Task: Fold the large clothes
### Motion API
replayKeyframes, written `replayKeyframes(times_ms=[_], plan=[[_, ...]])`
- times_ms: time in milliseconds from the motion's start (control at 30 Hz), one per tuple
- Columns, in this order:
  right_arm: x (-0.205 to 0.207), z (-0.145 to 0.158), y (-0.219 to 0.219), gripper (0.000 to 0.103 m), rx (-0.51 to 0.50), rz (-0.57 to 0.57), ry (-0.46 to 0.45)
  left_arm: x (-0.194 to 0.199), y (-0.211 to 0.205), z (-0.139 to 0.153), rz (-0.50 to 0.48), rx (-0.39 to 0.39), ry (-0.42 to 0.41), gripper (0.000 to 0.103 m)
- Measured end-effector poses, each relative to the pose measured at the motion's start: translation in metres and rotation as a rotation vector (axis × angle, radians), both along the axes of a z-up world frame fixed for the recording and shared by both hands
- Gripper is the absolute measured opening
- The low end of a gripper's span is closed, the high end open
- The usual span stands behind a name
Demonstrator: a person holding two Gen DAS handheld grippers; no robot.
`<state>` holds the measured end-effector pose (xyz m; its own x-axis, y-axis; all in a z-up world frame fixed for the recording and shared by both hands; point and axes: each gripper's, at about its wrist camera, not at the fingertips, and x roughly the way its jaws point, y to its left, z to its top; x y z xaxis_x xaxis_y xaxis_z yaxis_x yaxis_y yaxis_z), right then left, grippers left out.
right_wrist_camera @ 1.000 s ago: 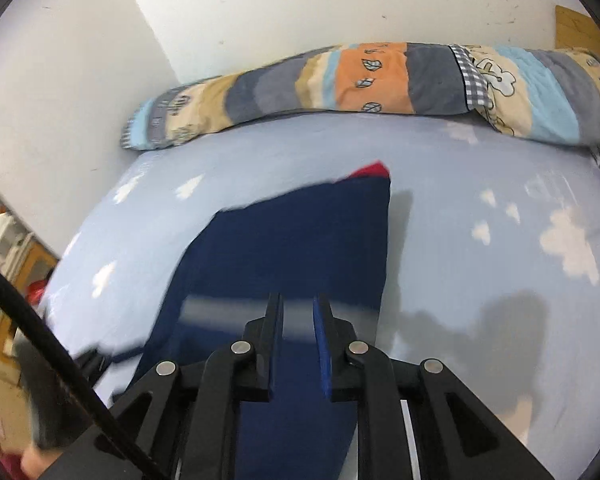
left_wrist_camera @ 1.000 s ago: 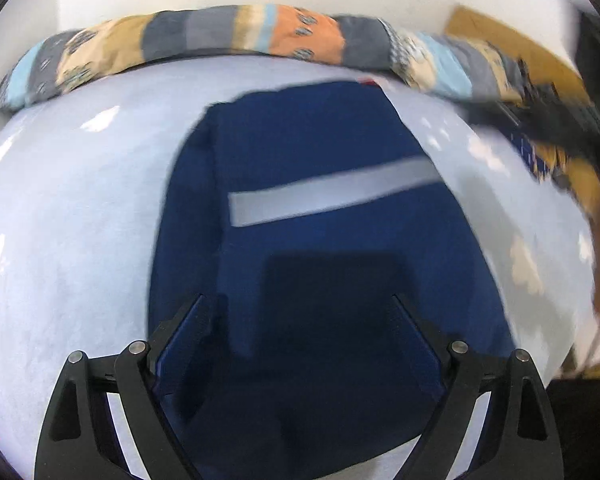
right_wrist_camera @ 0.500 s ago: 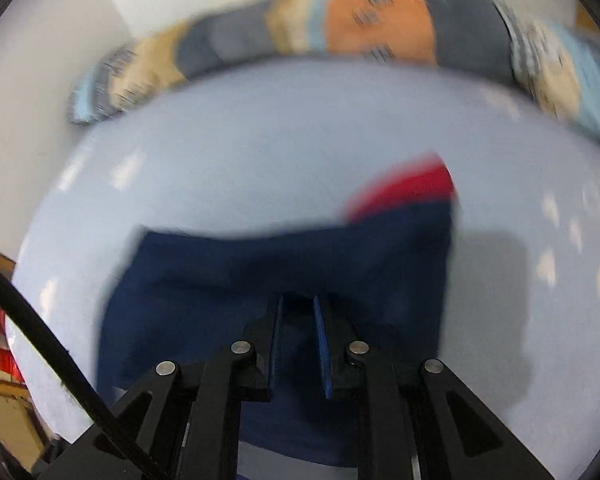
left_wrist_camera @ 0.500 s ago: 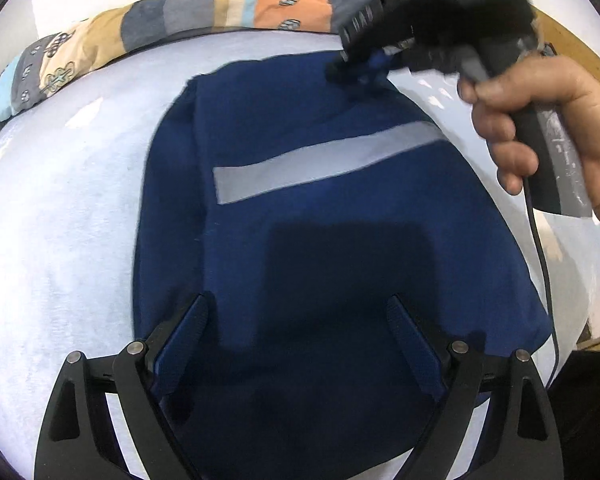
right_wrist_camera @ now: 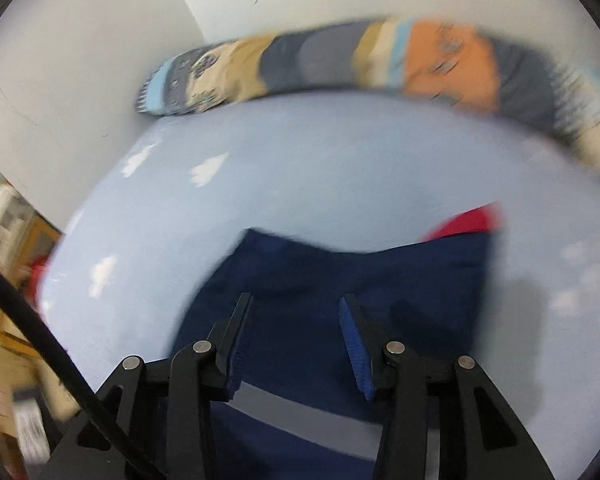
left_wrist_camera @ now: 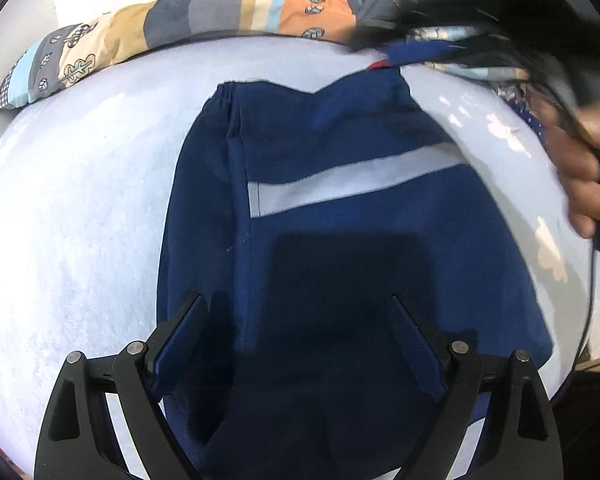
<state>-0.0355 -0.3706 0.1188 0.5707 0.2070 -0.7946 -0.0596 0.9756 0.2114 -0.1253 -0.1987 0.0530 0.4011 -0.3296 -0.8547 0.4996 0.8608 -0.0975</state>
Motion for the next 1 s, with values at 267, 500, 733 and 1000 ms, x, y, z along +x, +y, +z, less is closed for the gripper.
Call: replayKeyframes(times_ms=[267,500,733,1000], plan=[[-0.04,-0.05,-0.025,0.034,-0.123,-0.025,0.134,0.0,-0.011,-0.004,-0.015,0.027,0.002,0.09],[-0.048,-0.058,-0.018,0.035,-0.098,-0.041,0.16,-0.002,-0.009,-0.006,0.012,0.037,0.027,0.09],[-0.159,-0.022,0.006,0.041,-0.025,0.05,0.14,-0.011,0.009,-0.004,0.012,0.038,0.022,0.09],[-0.191,-0.073,0.026,0.046,-0.111,0.054,0.18,-0.02,0.002,-0.016,0.039,0.107,-0.011,0.091]])
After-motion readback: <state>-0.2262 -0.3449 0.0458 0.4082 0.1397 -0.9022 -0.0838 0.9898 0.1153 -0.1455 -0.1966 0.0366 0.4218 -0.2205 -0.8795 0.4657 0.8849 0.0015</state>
